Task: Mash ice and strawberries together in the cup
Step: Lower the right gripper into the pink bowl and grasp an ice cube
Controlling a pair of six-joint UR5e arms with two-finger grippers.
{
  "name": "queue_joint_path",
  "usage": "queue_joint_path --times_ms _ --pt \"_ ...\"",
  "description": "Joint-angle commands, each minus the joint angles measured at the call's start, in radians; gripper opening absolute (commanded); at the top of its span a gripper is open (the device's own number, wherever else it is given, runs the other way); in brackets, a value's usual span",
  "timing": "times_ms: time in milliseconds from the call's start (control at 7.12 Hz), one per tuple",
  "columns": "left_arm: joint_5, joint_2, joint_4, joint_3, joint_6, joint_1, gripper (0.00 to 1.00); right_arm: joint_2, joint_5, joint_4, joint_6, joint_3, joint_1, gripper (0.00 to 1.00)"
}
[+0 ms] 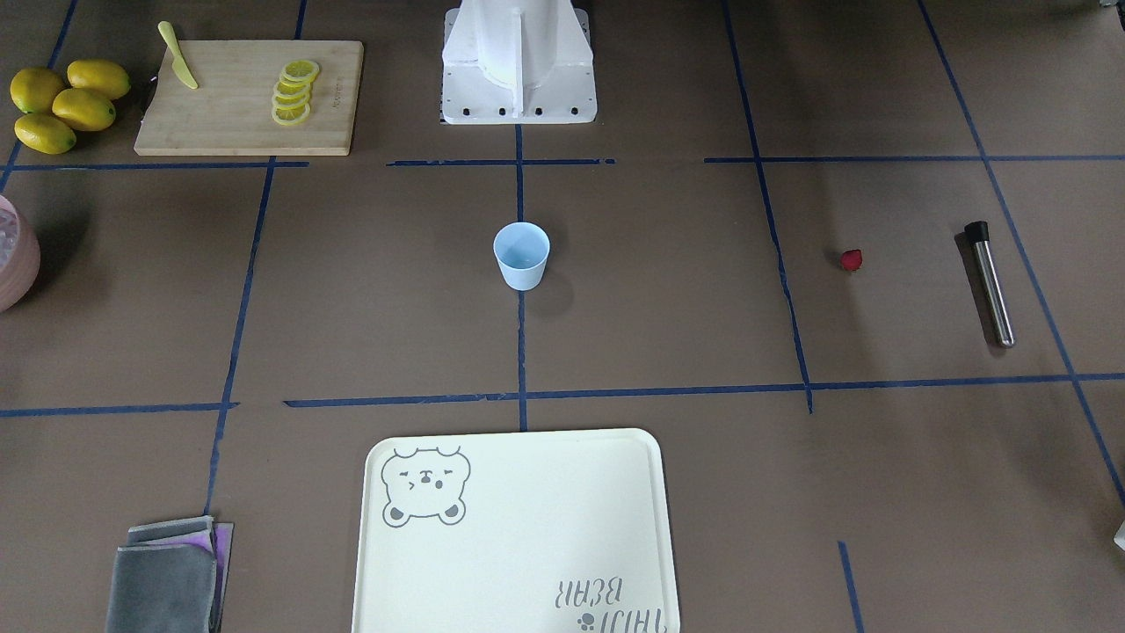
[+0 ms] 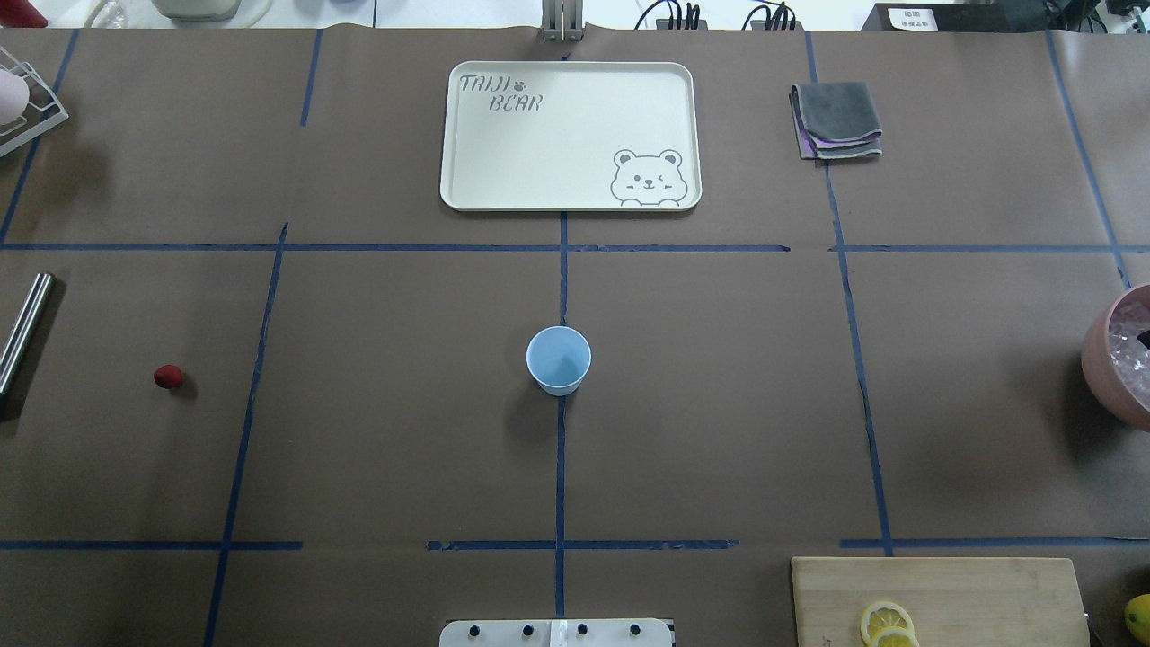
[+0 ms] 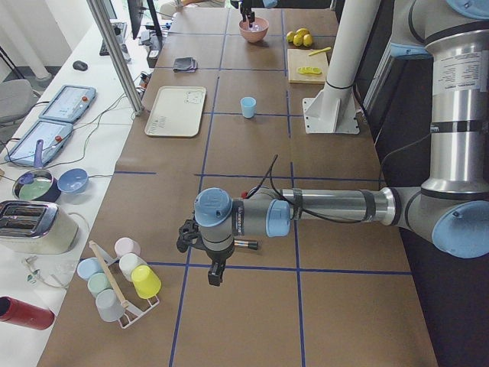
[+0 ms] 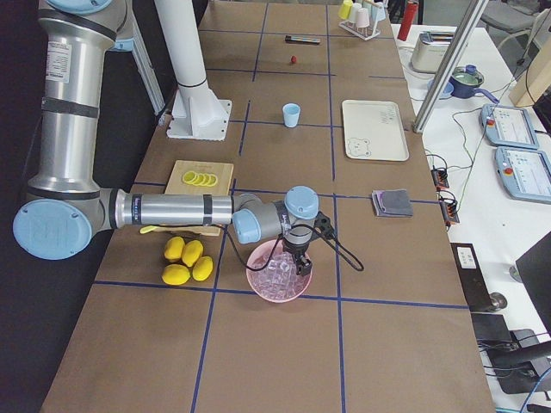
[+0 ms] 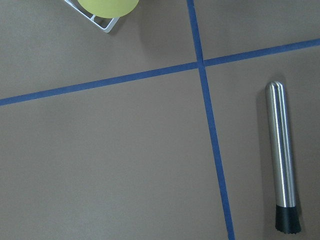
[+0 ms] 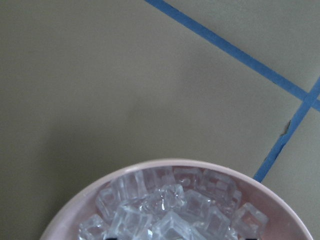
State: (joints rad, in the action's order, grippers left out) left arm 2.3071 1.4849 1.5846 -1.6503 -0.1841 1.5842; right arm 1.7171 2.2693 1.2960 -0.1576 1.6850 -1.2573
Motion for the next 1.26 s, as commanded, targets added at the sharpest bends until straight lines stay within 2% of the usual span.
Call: queue_joint_path --times_ms 0,281,562,843,984,1124 --pt "0.0 0.0 0.0 0.003 0.0 0.0 1.0 0.001 -0.019 0.002 -0.002 -0.005 0.021 0.84" --pt "0.0 0.0 0.002 0.004 0.0 -0.001 1.0 0.009 -0.02 0.002 -0.003 -0.005 0.027 0.81" --pt "0.0 0.002 0.002 0.003 0.0 -0.001 1.0 0.015 -0.024 0.003 -0.006 -0.007 0.03 0.73" --pt "0.0 0.003 0.002 0.003 0.0 -0.001 1.0 0.024 -0.024 0.003 -0.008 -0.005 0.032 0.71" --pt "0.0 0.003 0.002 0.003 0.0 -0.001 1.0 0.029 -0.024 0.003 -0.01 -0.005 0.033 0.66" --pt "0.0 0.003 0.002 0.003 0.0 -0.001 1.0 0.03 -0.024 0.003 -0.014 -0.004 0.033 0.41"
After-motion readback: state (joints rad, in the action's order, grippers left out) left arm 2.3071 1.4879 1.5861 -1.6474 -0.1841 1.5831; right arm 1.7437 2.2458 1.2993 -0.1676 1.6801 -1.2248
